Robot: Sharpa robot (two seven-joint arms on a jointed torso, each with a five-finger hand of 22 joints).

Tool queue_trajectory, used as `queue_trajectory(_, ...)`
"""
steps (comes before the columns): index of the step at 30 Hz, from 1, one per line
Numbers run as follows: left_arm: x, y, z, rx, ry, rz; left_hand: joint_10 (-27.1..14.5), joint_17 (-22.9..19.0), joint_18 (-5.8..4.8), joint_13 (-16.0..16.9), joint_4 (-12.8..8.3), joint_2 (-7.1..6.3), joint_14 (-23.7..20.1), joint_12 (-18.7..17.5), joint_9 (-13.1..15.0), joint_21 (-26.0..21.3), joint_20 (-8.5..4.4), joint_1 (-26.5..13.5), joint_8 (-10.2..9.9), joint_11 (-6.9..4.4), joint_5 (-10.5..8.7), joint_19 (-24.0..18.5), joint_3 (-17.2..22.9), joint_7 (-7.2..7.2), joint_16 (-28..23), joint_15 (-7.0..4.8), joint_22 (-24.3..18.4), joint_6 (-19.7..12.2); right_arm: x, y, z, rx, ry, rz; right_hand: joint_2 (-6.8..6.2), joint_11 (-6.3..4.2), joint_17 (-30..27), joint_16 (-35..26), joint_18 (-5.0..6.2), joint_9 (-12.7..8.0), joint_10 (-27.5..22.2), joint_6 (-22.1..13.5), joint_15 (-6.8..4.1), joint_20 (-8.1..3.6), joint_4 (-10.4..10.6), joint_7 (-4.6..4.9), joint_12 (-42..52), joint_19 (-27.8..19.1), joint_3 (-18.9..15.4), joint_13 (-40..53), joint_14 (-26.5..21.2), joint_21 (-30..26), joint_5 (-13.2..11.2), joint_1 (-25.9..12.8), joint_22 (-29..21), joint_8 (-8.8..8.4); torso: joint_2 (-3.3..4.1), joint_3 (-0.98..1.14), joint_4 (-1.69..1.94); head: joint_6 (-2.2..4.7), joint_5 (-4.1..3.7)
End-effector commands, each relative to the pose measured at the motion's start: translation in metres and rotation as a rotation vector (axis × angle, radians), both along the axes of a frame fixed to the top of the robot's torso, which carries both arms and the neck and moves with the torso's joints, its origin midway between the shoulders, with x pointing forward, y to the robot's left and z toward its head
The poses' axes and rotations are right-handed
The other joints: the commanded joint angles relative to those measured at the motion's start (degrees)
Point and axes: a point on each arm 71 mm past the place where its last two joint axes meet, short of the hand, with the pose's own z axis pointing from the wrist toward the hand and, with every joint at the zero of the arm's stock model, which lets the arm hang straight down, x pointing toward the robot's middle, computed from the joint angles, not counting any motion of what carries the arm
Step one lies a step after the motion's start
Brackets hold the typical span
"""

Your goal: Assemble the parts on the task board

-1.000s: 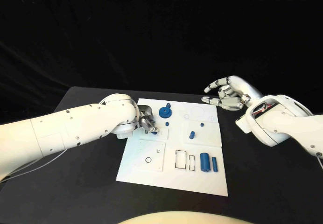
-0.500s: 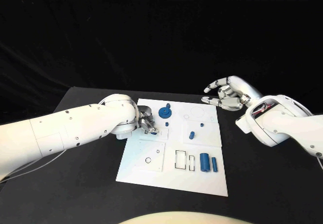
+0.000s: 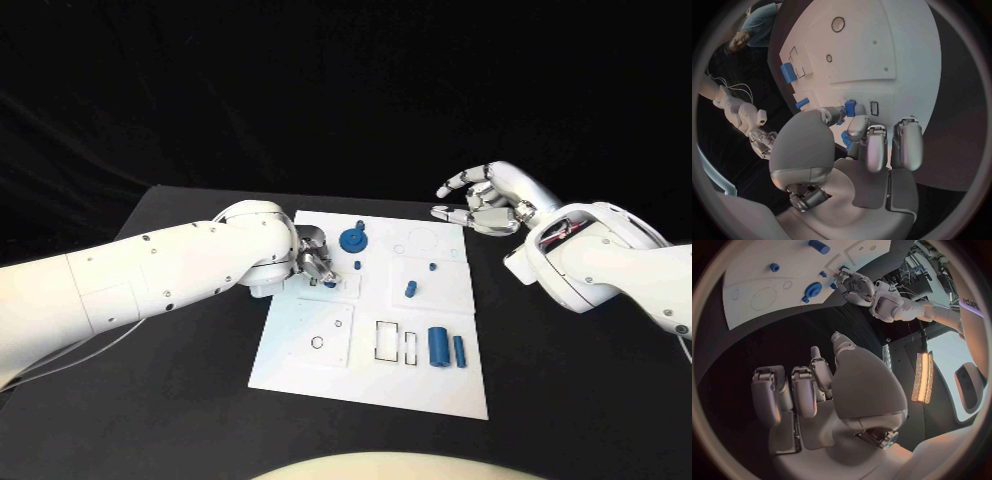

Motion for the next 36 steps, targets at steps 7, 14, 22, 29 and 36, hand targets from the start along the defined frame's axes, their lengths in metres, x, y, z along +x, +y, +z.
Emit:
queue_trajectory(7, -0.0007, -0.0053, -0.0047, 0.001, 0.039, -0.010, 0.7, 14.1, -1.17, 0.7, -7.6, -0.80, 5.7, 0.7, 0.0, 0.3, 0.08, -3.6, 0.3, -0.53, 0.12, 0.8, 7.0, -2.01, 0.4, -0.85, 3.6, 2.3, -0.0008, 0.0010, 0.0002, 0.001, -0.005, 0.009, 0.02, -0.31, 8.5, -0.2, 0.03, 0.1, -0.1, 0.4, -0.43, -0.45, 0.2, 0.07, -0.2, 4.0, 0.3, 0.0, 4.4, -0.3, 0.4, -0.4, 12.9, 0.23, 0.00, -0.04, -0.04, 0.00, -0.06)
queue_trajectory(14, 0.0014, -0.0062, -0.0054, 0.001, 0.038, -0.005, 0.8, 14.3, -1.20, 1.0, -7.0, -0.88, 5.7, 1.0, 0.0, 0.4, 0.04, -4.6, 0.4, -0.65, 0.12, 0.9, 6.1, -2.14, 0.5, -0.96, 3.8, 2.6, -0.0016, 0.0018, 0.0002, 0.007, 0.000, 0.010, 0.02, -0.31, 8.5, -0.2, 0.03, 0.1, -0.1, 0.4, -0.43, -0.45, 0.2, 0.07, -0.2, 4.0, 0.3, 0.0, 4.4, -0.3, 0.4, -0.4, 12.9, 0.23, -0.01, -0.06, -0.06, -0.03, -0.13)
queue_trajectory(22, 0.0021, -0.0067, -0.0055, 0.000, 0.036, -0.003, 0.9, 14.4, -1.24, 1.1, -6.4, -1.01, 5.7, 1.1, -0.1, 0.4, 0.01, -5.3, 0.4, -0.75, 0.07, 1.0, 5.2, -2.26, 0.6, -1.06, 3.9, 2.8, -0.0017, 0.0015, 0.0002, 0.008, 0.000, 0.009, 0.02, -0.31, 8.5, -0.2, 0.03, 0.1, -0.1, 0.4, -0.43, -0.45, 0.2, 0.07, -0.2, 4.0, 0.3, 0.0, 4.4, -0.3, 0.4, -0.4, 12.9, 0.23, 0.00, -0.07, 0.05, -0.10, -0.25)
queue_trajectory(29, 0.0022, -0.0067, -0.0057, 0.002, 0.038, -0.004, 1.1, 14.6, -1.31, 1.4, -5.2, -1.22, 5.8, 1.4, -0.1, 0.5, -0.06, -6.5, 0.5, -0.87, 0.05, 1.3, 3.1, -2.41, 0.7, -1.17, 4.2, 3.3, -0.0015, 0.0014, -0.0001, 0.008, 0.001, 0.009, 0.02, -0.32, 8.3, -0.3, 0.04, 0.1, -0.2, 0.4, -0.44, -0.46, 0.2, 0.06, -0.2, 3.9, 0.3, -0.1, 4.4, -0.3, 0.4, -0.5, 12.8, 0.26, -0.03, -0.08, 0.02, -0.22, -0.15)
queue_trajectory(36, 0.0021, -0.0065, -0.0061, 0.005, 0.043, -0.007, 1.2, 14.7, -1.33, 1.5, -4.8, -1.30, 5.8, 1.6, -0.2, 0.6, -0.09, -6.7, 0.5, -0.92, 0.05, 1.3, 2.1, -2.47, 0.7, -1.21, 4.4, 3.5, -0.0014, 0.0010, -0.0005, 0.008, 0.002, 0.008, 0.00, -0.32, 8.3, -0.3, 0.06, 0.1, -0.2, 0.4, -0.44, -0.46, 0.2, 0.06, -0.3, 3.9, 0.3, -0.2, 4.4, -0.4, 0.4, -0.6, 12.8, 0.27, -0.03, -0.08, 0.04, -0.24, -0.19)
